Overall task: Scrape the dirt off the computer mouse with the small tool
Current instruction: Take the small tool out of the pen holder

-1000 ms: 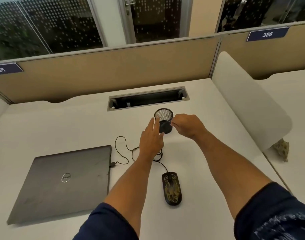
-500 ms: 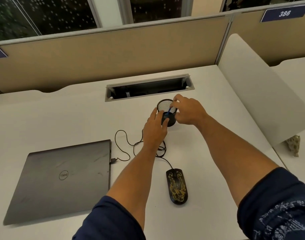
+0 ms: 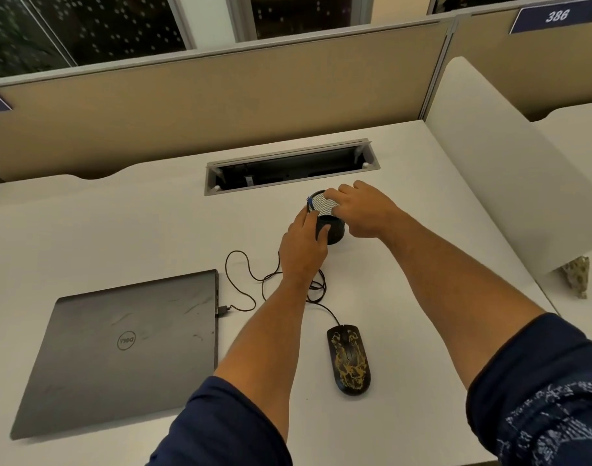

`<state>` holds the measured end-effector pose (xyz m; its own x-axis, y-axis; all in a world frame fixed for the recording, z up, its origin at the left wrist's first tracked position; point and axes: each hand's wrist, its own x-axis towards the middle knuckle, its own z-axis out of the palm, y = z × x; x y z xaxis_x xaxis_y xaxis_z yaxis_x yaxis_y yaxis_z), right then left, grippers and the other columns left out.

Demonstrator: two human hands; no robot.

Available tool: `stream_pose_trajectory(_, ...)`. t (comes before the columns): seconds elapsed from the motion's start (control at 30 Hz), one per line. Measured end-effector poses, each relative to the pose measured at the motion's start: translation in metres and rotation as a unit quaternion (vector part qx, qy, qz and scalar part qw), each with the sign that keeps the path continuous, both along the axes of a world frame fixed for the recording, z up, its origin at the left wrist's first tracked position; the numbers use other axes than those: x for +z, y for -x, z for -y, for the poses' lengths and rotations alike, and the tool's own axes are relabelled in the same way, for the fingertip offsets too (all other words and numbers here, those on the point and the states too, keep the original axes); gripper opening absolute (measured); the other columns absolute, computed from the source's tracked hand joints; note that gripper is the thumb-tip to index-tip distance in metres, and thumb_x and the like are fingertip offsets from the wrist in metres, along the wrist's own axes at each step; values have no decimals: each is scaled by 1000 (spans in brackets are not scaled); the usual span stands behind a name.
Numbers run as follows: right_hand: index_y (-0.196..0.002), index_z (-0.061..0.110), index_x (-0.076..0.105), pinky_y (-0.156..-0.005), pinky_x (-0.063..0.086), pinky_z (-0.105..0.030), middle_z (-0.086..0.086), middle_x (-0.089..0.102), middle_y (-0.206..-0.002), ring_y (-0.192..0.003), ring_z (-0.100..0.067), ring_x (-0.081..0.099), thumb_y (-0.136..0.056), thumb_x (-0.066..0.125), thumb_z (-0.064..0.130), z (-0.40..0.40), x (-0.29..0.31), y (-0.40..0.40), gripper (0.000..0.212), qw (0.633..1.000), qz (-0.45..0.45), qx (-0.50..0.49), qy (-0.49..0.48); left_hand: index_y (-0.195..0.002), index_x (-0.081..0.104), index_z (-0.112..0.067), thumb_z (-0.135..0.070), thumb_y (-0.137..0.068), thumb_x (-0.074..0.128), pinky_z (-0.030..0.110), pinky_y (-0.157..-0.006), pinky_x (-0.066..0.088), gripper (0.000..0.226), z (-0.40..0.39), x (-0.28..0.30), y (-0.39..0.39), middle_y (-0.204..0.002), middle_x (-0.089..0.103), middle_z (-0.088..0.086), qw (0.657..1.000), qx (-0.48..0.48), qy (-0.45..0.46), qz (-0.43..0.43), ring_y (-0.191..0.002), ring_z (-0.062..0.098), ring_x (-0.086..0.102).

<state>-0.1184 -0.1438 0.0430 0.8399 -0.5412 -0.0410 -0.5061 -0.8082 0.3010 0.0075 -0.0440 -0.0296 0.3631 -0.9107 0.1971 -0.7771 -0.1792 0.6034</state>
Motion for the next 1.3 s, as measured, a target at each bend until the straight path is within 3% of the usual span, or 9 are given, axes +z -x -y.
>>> stream_pose_trajectory(0.17,-132,21,61,-95,47,-36,-7,60,-131,-112,-26,56,-86,72,32,3,1,-11,49,988,97,-72,-92,-144,53,-17,-33,-101,62,40,-105,49,47,2,1,0,-148,57,5,1000,3,10,9,-129,27,58)
stream_pose_trajectory(0.37,-141,27,54,-113,35,-45,-7,58,-142,-126,-30,54,-99,56,29,3,-1,-29,43,952,204,-128,-191,-141,56,-15,-30,-100,64,41,-104,50,44,0,3,2,-142,61,5,1000,7,24,4,-125,27,61)
stream_pose_trajectory(0.5,-151,36,39,-112,36,-47,-8,55,-145,-129,-31,52,-102,47,36,1,-8,-34,50,971,144,-131,-136,-135,60,-14,-26,-98,68,40,-98,54,40,-1,5,3,-135,66,5,999,2,47,7,-117,27,65)
stream_pose_trajectory(0.73,-154,27,35,-114,35,-48,-8,52,-148,-132,-33,50,-98,53,45,1,-17,-36,61,982,85,-145,-86,-137,59,-14,-25,-97,69,40,-95,54,43,-2,4,1,-135,65,6,999,-5,43,28,-117,29,65)
stream_pose_trajectory(0.9,-145,22,50,-107,43,-42,-8,63,-134,-118,-29,59,-98,56,43,1,-17,-35,52,979,91,-167,-77,-141,56,-15,-27,-98,67,41,-102,51,46,-1,4,1,-139,63,6,999,-2,26,25,-123,29,62)
stream_pose_trajectory(1.3,-139,16,57,-108,44,-41,-11,62,-136,-120,-30,58,-98,59,34,-5,-11,-33,45,939,186,-248,-150,-147,50,-15,-31,-99,65,42,-109,45,52,-3,8,0,-148,56,7,999,-16,-12,41,-132,28,55)
